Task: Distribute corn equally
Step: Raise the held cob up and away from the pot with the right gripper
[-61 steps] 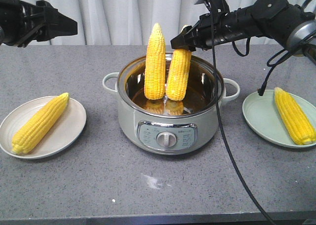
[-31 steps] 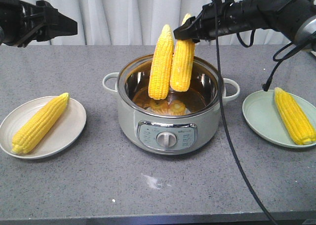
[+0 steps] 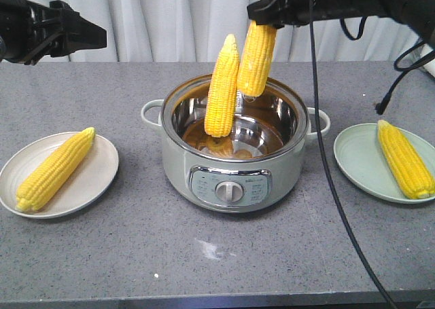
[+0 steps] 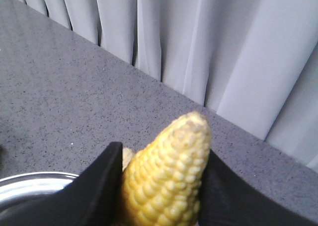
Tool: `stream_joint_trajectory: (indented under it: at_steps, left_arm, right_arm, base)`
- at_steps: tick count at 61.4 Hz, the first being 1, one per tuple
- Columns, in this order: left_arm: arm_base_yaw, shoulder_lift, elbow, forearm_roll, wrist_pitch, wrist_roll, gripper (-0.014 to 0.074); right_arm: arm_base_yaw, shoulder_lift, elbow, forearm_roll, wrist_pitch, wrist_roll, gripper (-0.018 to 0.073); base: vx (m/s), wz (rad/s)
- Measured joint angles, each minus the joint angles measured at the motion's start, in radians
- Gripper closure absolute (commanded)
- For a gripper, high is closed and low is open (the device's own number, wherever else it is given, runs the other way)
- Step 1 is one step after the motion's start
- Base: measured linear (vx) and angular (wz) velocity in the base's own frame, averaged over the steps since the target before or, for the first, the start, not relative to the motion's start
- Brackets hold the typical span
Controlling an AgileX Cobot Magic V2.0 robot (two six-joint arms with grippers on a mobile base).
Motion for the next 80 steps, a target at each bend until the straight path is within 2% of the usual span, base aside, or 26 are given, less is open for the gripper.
stream_joint_trajectory:
  at_steps: [14, 25, 33, 45, 53, 62, 70, 80]
  left_arm:
    - [0.0, 0.0, 0.0, 0.0, 0.0, 0.0, 0.0153]
    - [0.0, 0.0, 0.0, -0.031, 0.0, 0.0, 0.0153]
    - [0.0, 0.0, 0.0, -0.145, -0.038, 0.03, 0.0153]
    - [-0.022, 0.012, -0.033, -0.399, -0.105, 0.23, 0.0153]
    - [-0.069, 0.081, -0.187, -0.466, -0.101, 0.271, 0.0153]
    - [-0.116, 0.22, -0.432, -0.455, -0.083, 0.249, 0.0153]
    - [-0.145, 0.36, -0.617, -0.353, -0.059, 0.146, 0.0151]
    - [-0.167, 0.517, -0.712, -0.258, 0.022, 0.027, 0.0103]
  right_arm:
    - [-0.002, -0.199, 0.0, -0.036, 0.001, 0.019, 0.0564]
    - [-0.002, -0.412, -0.001, -0.154, 0.092, 0.127, 0.0564]
    - [-0.002, -0.562, -0.003, -0.288, 0.199, 0.241, 0.0564]
    - [-0.002, -0.754, -0.012, -0.526, 0.314, 0.403, 0.0564]
    - [-0.002, -0.823, -0.012, -0.643, 0.371, 0.466, 0.0564]
    - [-0.002, -0.858, -0.012, -0.715, 0.421, 0.494, 0.0564]
    - [-0.002, -0.862, -0.012, -0.74, 0.462, 0.501, 0.0564]
    - [-0.002, -0.861, -0.012, -0.742, 0.478, 0.504, 0.0564]
  base:
    - [0.0, 0.0]
    - [0.0, 0.0]
    - [0.0, 0.0]
    - [0.0, 0.0]
    - [0.0, 0.0]
    - [0.0, 0.0]
    - [0.0, 0.0]
    - [0.0, 0.0]
